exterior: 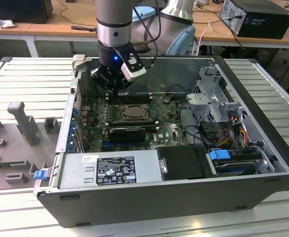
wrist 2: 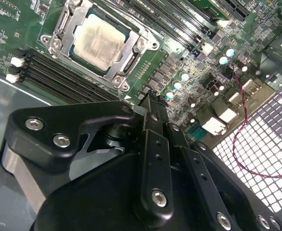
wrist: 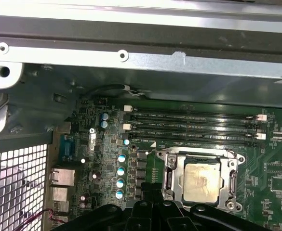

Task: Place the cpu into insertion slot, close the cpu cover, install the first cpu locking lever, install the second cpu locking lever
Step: 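Install the first cpu locking lever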

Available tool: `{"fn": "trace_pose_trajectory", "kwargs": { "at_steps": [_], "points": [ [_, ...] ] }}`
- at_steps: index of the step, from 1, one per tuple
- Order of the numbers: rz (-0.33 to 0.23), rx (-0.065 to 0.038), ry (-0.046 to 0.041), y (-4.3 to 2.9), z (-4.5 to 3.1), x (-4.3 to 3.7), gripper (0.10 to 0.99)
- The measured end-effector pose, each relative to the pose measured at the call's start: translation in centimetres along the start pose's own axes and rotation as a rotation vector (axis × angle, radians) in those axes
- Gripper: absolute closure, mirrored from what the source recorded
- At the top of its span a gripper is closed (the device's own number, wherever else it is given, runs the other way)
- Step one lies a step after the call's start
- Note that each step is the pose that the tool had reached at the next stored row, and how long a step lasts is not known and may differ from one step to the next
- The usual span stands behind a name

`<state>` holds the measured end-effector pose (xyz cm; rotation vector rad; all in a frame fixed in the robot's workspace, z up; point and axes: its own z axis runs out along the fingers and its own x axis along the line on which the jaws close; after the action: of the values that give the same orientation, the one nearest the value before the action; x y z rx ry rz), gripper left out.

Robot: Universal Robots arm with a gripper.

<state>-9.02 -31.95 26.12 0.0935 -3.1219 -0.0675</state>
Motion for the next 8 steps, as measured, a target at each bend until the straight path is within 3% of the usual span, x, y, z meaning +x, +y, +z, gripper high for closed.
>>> {"fn": "trace_pose_trajectory", "kwargs": {
  "at_steps": [8],
  "points": [
    [0.000,-0.001,-0.0001,0.02,0.10,0.37,0.980]
  ]
}}
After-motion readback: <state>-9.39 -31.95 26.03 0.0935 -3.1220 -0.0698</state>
